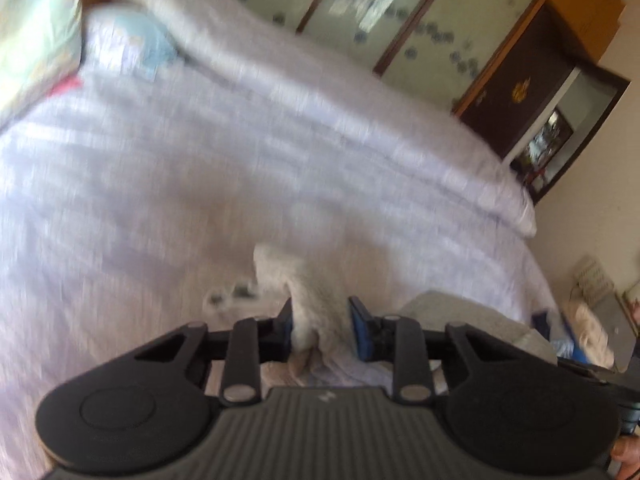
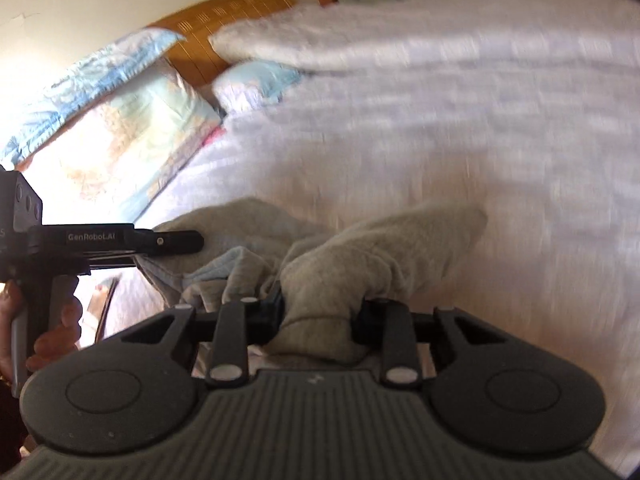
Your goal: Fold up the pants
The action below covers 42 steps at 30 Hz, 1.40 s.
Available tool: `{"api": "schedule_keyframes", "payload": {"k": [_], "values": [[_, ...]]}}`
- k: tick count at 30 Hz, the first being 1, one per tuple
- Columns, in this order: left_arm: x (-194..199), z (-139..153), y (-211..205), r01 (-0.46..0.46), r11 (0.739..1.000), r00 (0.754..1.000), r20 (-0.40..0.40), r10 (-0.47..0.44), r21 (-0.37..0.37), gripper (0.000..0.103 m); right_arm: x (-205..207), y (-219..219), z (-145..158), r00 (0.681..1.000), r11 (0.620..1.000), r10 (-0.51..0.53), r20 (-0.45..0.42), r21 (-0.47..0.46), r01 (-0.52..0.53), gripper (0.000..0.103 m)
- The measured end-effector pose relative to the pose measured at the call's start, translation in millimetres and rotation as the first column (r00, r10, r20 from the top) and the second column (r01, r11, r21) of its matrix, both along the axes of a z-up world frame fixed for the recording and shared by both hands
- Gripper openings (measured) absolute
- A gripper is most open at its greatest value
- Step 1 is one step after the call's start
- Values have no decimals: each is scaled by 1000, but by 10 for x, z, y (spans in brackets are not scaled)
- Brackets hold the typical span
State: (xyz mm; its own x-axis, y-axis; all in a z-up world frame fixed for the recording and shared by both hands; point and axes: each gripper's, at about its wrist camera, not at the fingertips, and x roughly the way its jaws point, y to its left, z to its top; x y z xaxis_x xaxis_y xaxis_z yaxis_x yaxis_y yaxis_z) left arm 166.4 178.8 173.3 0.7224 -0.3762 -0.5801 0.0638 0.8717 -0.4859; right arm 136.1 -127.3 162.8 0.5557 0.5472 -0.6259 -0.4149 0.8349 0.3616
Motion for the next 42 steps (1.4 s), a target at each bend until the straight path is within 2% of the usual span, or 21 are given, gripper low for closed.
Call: {"api": "schedule_keyframes", "payload": {"k": [5,8,10,12,14,17,22,24,25,27,28,29,30,31,32,34,37,38,39,40,42], "values": [[668,546,201,-89,994,986,134,96,-61,21,615,110,662,981,1000,1,192,-5,0,32],[1172,572,312,-130,985,978,148,147,-117,21,1023,283,871,948,999,-5,317,-30,15,32],[1543,434,346,-148,983,976,143,163,-112,21,1320,376,862,925,999,-18,380,-34,34,32],[1856,154,369,-173,980,976,116,184,-103,21,1641,423,684,912,998,-37,408,-26,52,32],[2082,-240,415,-180,977,982,41,186,-118,19,1941,406,383,917,997,-64,393,-14,76,32],[2126,-824,424,-133,976,991,-33,129,-175,19,2296,226,-197,952,992,-126,279,36,121,32],[2101,-1347,266,-54,988,993,-109,38,-144,19,2189,-464,-1148,973,973,-221,71,85,215,32],[2082,-1388,352,-69,984,992,-116,51,-162,26,2119,-621,-1405,974,966,-223,-31,125,226,34],[2078,-1370,443,-93,981,991,-111,74,-172,35,2071,-712,-1470,974,961,-215,-76,162,224,41],[2052,-1259,618,-158,973,986,-70,148,-166,46,2035,-850,-1477,964,931,-224,-144,259,256,52],[2067,-1195,690,-192,970,981,-55,185,-152,63,2035,-939,-1445,958,911,-238,-160,304,277,60],[2120,-1164,737,-220,965,975,-59,213,-144,87,2040,-1020,-1374,952,891,-260,-161,339,301,63],[2183,-1150,740,-220,964,975,-68,212,-152,97,2070,-1088,-1324,946,876,-284,-156,359,322,65],[2260,-1173,714,-181,969,983,-74,171,-168,103,2129,-1121,-1253,942,868,-299,-151,367,334,67],[2359,-1214,628,-120,979,991,-86,107,-164,103,2200,-1137,-1220,941,865,-301,-151,371,337,70],[2533,-1361,421,-66,994,989,-137,54,-85,103,2386,-1101,-1245,950,870,-258,-177,386,309,83],[2729,-1669,199,7,998,977,-212,-20,-64,102,2617,-882,-1397,957,912,-196,-213,319,258,85],[2727,-1723,127,6,1000,983,-185,-12,-30,99,2676,-790,-1485,960,927,-179,-217,288,238,87],[2699,-1706,32,24,999,991,-133,-21,22,85,2706,-691,-1477,969,939,-175,-172,266,217,85],[2699,-1683,-49,69,997,991,-117,-64,44,45,2732,-588,-1448,976,957,-163,-144,220,192,71],[2645,-1569,-116,66,996,994,-95,-60,62,32,2790,-380,-1370,986,977,-133,-105,152,148,34]]}}
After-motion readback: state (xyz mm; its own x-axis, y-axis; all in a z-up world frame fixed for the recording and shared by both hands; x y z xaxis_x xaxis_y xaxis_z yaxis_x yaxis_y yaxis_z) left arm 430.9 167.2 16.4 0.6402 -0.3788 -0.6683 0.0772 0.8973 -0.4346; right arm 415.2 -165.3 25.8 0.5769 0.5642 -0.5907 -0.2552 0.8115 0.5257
